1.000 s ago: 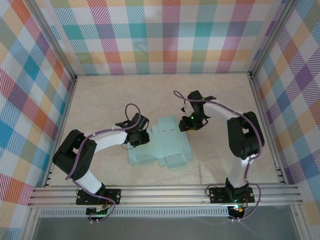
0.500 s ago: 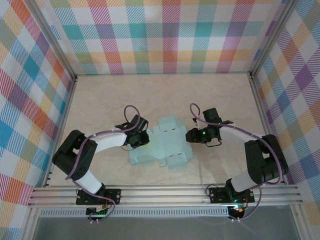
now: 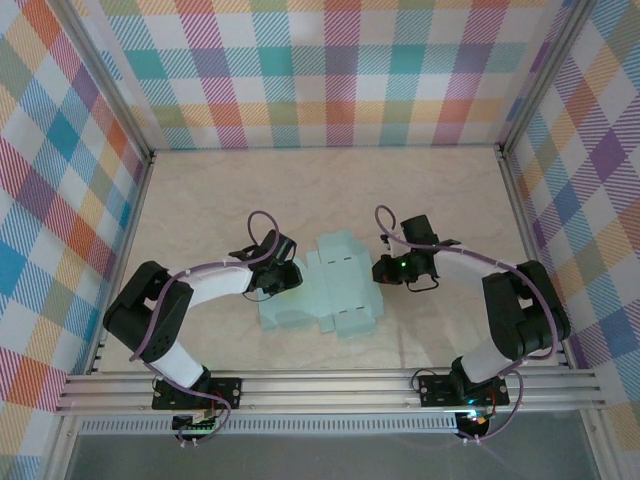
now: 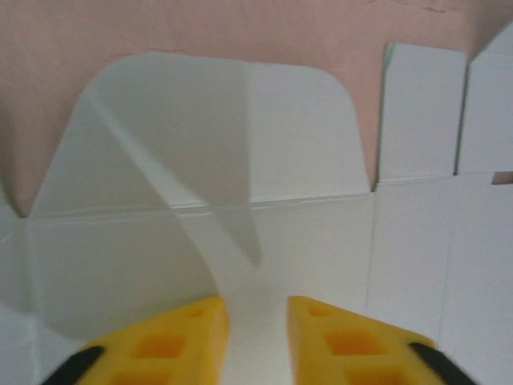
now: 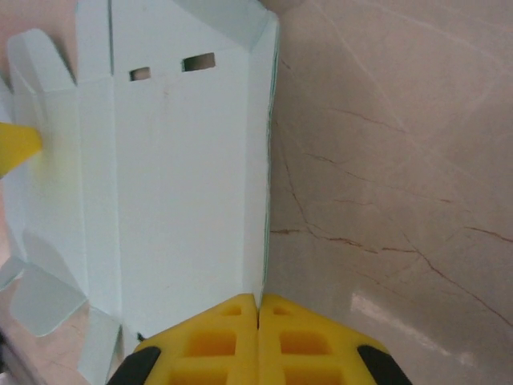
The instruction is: Fold the paper box
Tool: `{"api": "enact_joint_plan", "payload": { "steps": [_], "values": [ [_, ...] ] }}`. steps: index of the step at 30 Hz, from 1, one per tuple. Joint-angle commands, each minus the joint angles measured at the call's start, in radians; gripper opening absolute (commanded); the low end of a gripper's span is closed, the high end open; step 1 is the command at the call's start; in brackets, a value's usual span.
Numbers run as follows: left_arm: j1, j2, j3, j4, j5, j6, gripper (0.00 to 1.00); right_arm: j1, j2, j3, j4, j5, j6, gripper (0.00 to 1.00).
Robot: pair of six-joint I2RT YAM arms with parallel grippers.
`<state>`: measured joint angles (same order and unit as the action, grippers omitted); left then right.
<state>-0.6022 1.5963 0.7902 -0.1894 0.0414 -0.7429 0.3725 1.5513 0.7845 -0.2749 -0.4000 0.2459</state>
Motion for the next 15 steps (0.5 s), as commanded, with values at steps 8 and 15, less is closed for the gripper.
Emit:
{"api": "enact_joint_plan", "payload": {
  "steps": [8,15],
  "values": [
    [-0.004,-0.042,0.172,-0.081,-0.033,0.126,0.67,0.073,-0.006,0.172,-0.195,0.260,-0.152,0.00],
    [-0.004,0.129,0.486,-0.182,0.083,0.076,1.00,0.157,-0.016,0.192,-0.166,0.420,-0.232,0.00]
  ]
}}
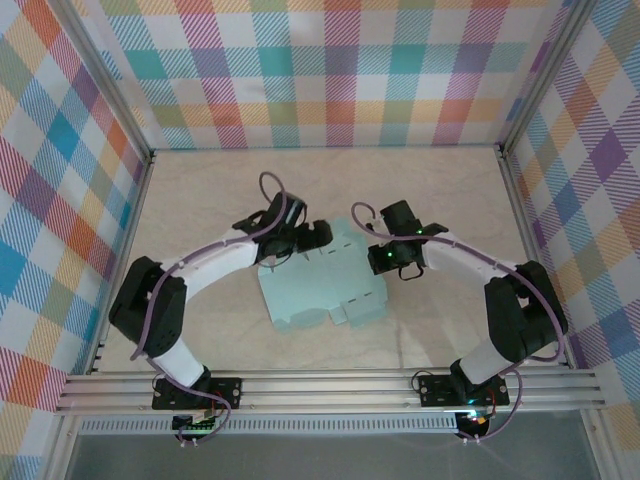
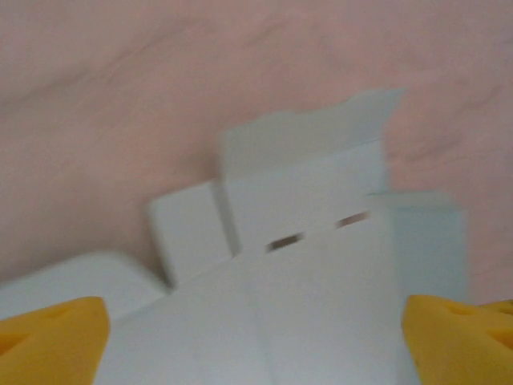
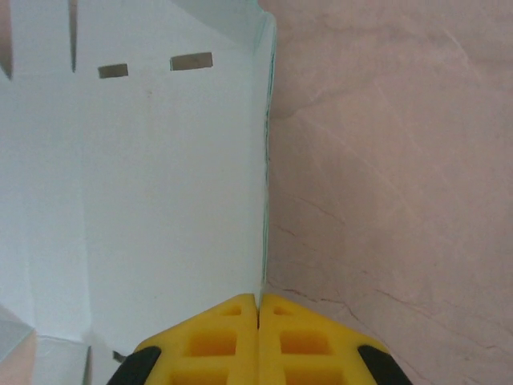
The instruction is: Fold the paper box
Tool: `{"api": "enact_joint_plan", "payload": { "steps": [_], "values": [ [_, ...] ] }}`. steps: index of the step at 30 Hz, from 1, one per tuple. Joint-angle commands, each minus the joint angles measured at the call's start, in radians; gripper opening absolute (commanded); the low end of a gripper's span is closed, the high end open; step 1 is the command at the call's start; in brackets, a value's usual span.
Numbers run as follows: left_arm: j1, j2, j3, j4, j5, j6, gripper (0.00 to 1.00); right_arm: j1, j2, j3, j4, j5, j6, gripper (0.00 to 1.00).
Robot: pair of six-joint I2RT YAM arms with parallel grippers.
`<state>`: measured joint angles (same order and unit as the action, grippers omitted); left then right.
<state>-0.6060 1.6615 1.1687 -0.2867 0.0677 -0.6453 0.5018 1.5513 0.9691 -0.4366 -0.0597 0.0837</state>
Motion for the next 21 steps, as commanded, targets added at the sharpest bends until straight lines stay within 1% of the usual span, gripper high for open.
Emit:
{"api": "enact_joint_plan", "payload": {
  "steps": [1,2,4,6,9,15,21],
  "values": [
    [0.001,0.090,0.161,-0.105,0.069,-0.038,1.00,0.035,-0.024,-0.005,0.024,0.082,-0.079,0.00],
    [0.000,0.118,0.218,-0.125,0.077,-0.055,1.00,0.041,-0.030,-0.015,0.045,0.083,-0.086,0.00],
    [-0.001,0.173,0.311,-0.169,0.086,-0.072,0.94,0.050,-0.030,-0.020,0.062,0.081,-0.097,0.00],
    [-0.001,0.238,0.421,-0.253,0.092,-0.068,0.86,0.059,-0.028,-0.018,0.065,0.081,-0.109,0.00],
    [-0.003,0.293,0.501,-0.298,0.125,-0.070,0.76,0.068,-0.025,-0.013,0.061,0.101,-0.119,0.00],
    [-0.015,0.347,0.539,-0.326,0.195,-0.076,0.75,0.079,-0.022,-0.015,0.087,0.116,-0.116,0.00],
    [-0.026,0.382,0.537,-0.312,0.235,-0.109,0.69,0.099,-0.006,0.004,0.081,0.173,-0.130,0.00]
  ]
}}
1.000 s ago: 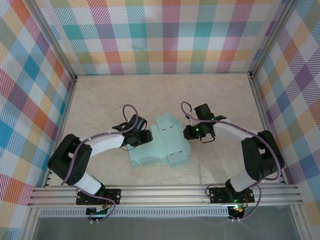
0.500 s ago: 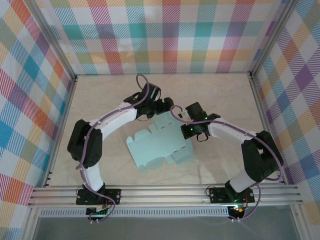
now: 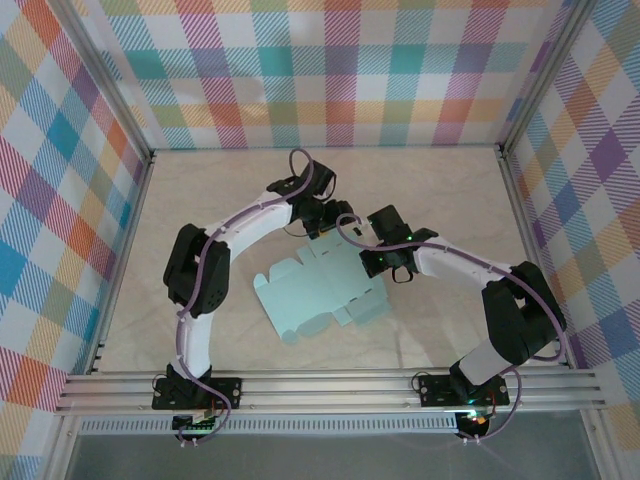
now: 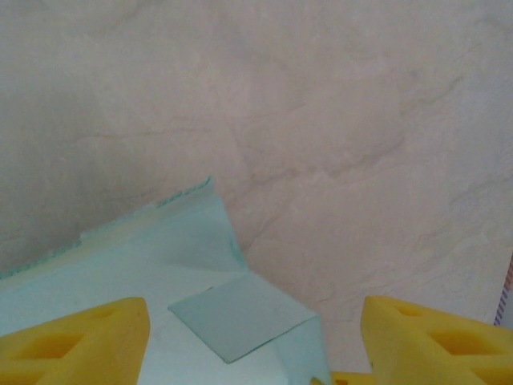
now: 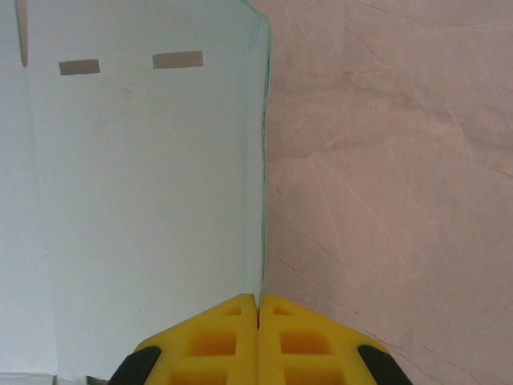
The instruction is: Fold the paper box
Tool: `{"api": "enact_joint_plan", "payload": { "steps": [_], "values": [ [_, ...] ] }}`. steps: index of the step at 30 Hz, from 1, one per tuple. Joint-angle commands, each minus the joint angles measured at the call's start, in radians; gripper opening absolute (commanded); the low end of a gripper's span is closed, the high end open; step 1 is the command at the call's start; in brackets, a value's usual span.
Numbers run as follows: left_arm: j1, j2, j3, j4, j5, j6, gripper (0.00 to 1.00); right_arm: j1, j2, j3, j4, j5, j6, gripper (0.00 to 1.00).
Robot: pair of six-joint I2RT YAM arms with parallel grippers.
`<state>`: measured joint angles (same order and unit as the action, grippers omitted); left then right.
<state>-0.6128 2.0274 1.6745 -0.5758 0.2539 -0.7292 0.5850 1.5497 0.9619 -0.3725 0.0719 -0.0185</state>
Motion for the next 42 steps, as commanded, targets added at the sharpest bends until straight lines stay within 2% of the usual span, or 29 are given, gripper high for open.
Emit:
{"api": "enact_joint_plan", "payload": {
  "steps": [1,7,10,29,33,42],
  "values": [
    [-0.021,0.023,0.030,-0.017,0.056,-0.033,0.68,0.021,0.001,0.016,0.013,0.053,-0.032,0.00],
    [-0.028,0.043,0.032,0.003,0.088,-0.040,0.50,0.043,0.020,0.032,-0.004,0.095,-0.043,0.00],
    [-0.031,0.056,0.036,-0.002,0.111,-0.025,0.47,0.047,0.028,0.037,-0.005,0.097,-0.041,0.00],
    [-0.072,0.083,0.034,0.066,0.215,-0.059,0.52,0.065,0.062,0.063,-0.013,0.070,-0.054,0.00],
    [-0.074,0.082,0.025,0.097,0.233,-0.079,0.59,0.072,0.069,0.063,-0.011,0.065,-0.054,0.00],
    [-0.045,-0.095,-0.104,0.059,0.008,-0.004,0.62,0.061,0.055,0.038,0.003,0.099,-0.034,0.00]
  ]
}}
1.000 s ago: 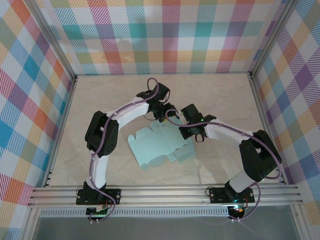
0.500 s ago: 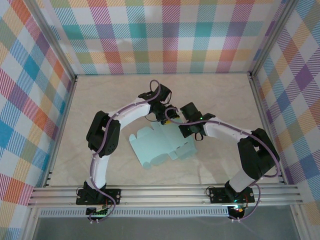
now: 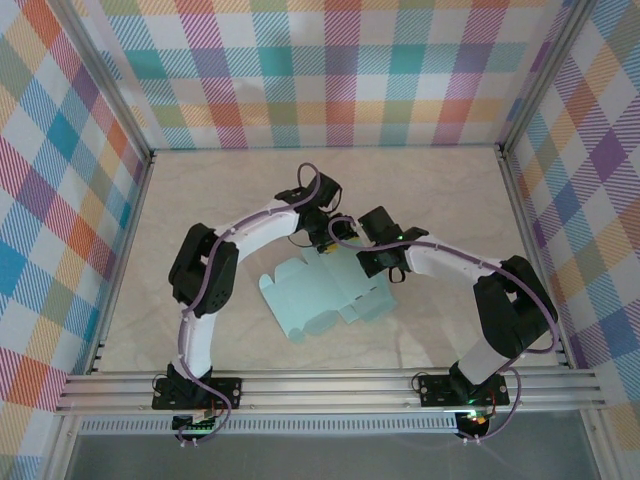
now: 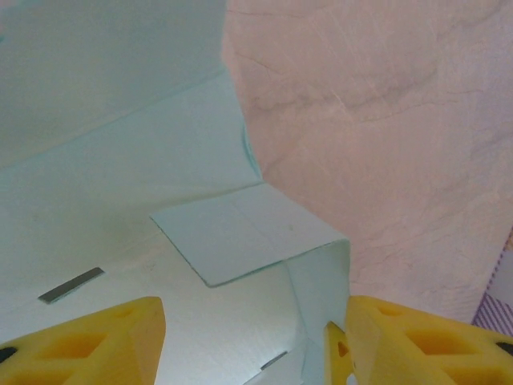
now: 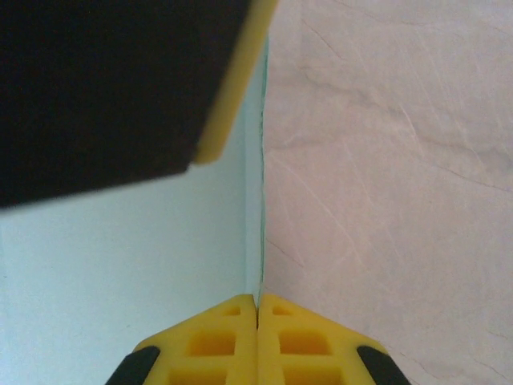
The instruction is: Fold the paper box
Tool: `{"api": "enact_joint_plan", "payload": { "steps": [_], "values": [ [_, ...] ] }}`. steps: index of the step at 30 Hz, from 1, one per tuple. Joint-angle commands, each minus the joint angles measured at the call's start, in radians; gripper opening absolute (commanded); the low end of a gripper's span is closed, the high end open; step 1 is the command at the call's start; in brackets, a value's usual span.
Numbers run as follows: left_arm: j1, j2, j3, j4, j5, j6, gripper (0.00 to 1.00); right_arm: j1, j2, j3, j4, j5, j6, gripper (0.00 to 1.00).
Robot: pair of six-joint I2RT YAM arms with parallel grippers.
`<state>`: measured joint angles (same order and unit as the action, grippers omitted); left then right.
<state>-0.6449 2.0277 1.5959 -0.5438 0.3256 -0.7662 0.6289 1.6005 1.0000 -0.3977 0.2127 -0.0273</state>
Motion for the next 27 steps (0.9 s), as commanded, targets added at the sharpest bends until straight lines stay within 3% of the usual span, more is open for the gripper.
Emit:
{"api": "enact_joint_plan", "payload": {
  "steps": [1,11,20,27],
  "values": [
    [-0.005,-0.112,-0.037,0.016,-0.083,0.042,0.63,0.016,0.003,-0.001,0.029,-0.046,-0.021,0.00],
    [0.054,-0.119,-0.012,-0.014,-0.079,0.065,0.62,0.014,0.007,-0.006,0.021,-0.076,-0.016,0.00],
    [0.096,-0.142,-0.035,-0.029,-0.072,0.086,0.51,-0.006,-0.011,-0.024,0.017,-0.085,-0.013,0.00],
    [0.089,-0.009,0.137,-0.080,-0.004,0.093,0.48,-0.003,-0.024,-0.054,0.046,-0.167,-0.033,0.00]
  ]
}}
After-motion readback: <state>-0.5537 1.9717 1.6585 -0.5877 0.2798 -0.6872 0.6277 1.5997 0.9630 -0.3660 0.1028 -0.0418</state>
